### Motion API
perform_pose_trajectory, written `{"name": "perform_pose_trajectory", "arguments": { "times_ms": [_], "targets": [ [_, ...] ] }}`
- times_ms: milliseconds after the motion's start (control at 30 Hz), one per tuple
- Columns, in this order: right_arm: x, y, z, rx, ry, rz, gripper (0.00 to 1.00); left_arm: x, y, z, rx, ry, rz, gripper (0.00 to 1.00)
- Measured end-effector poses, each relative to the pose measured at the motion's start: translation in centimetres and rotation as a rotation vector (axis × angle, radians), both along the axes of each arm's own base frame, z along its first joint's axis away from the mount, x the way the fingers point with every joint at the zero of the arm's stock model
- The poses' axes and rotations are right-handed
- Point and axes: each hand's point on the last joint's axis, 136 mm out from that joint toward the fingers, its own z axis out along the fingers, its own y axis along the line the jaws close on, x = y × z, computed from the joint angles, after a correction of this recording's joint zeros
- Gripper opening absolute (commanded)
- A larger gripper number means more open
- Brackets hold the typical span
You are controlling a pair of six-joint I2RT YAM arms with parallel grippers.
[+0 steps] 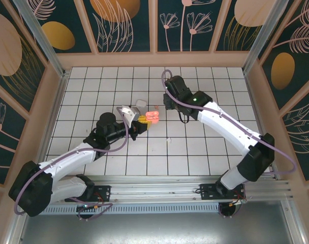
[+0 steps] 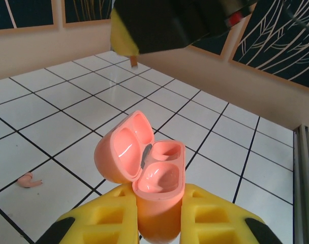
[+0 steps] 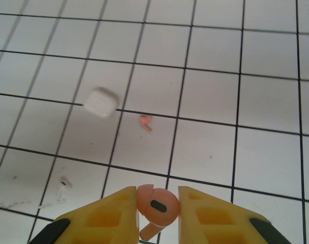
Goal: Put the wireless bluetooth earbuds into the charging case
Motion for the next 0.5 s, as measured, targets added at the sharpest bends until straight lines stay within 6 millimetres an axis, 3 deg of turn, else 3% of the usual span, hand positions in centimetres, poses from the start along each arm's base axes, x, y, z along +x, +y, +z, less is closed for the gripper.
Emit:
{"name": "perform_pose_trajectory", "arguments": {
  "times_ms": [167, 500],
  "targets": [
    [-0.9, 1.1, 1.5, 0.022, -0.041, 0.045, 0.22, 0.4, -0.2, 0.3, -0.010, 0.007, 0.005, 0.00],
    [-3.5, 4.0, 1.9, 0.024, -0.057, 0.146, 0.22, 1.2, -0.8, 1.5, -0.029, -0.005, 0.007, 0.00]
  ]
}}
